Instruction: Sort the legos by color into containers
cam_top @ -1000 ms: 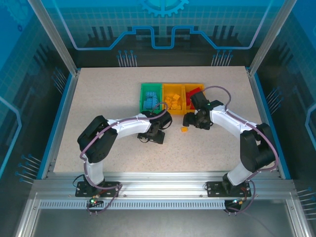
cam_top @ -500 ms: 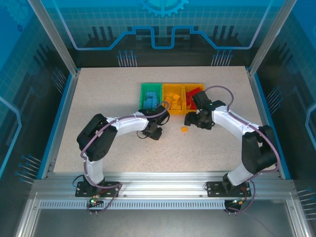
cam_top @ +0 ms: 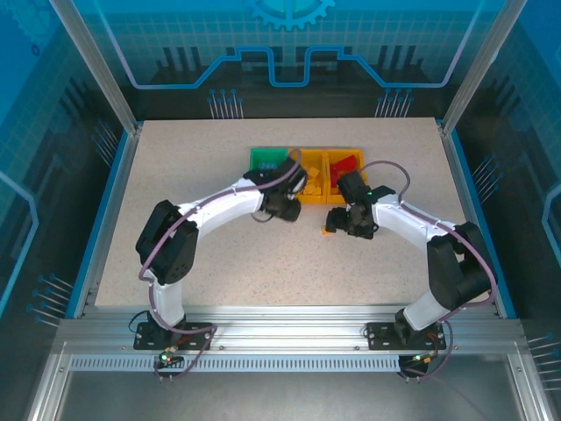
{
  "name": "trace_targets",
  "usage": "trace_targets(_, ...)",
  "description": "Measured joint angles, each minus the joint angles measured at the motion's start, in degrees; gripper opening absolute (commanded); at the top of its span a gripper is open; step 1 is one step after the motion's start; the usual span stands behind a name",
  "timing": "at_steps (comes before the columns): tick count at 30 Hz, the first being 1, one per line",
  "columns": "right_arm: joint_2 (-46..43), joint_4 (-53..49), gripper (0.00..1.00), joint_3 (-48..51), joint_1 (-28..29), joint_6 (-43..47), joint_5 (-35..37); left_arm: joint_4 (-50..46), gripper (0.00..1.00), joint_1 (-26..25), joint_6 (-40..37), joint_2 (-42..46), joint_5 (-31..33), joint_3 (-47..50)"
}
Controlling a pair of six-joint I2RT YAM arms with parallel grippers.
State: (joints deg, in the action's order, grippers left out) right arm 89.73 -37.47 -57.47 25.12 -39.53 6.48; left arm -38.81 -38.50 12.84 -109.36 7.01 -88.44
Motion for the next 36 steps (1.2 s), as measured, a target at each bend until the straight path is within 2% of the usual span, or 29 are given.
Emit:
trace_targets(4,0.5,1.5,0.8,0.4,2.9,-0.4,0.0,-0.2,0.29,2.4,-1.0,-4.7,-0.9,-13.7)
trace_targets(8,3.4,2.9,0.8,0.1,4.5,-0.1,-0.1,-1.9,0.31,4.5,-1.2,-11.1,-2.0,-23.1)
trace_targets(16,9.8,3.1,0.78,-2.9,4.5,-1.1,-0.7,-3.3,0.34,8.7,1.6,-20.8,-7.4,-31.5)
trace_targets(21,11.5,4.2,0.77,-4.2,4.5,-3.4,-1.7,-2.6,0.48,10.0,4.3,-21.7,-9.7,-32.5)
trace_targets(22,11.7,4.2,0.76,-4.4,4.5,-3.7,-2.0,-2.3,0.53,10.0,5.0,-21.7,-10.3,-32.6)
trace_targets(24,12.3,4.2,0.74,-5.0,4.5,-4.1,-2.1,-1.7,0.73,10.0,6.1,-21.7,-11.2,-32.7)
trace_targets(27,13.8,4.1,0.68,-6.5,4.5,-4.1,-2.1,-1.2,0.98,9.8,7.5,-21.7,-12.4,-32.8)
trace_targets(31,15.3,2.6,0.64,-8.1,4.5,-2.9,-1.3,1.2,0.99,9.8,8.9,-20.3,-13.6,-29.5)
trace_targets(36,15.7,1.5,0.54,-8.5,4.5,-1.5,-0.7,4.0,0.99,9.8,11.1,-14.3,-14.5,-20.9)
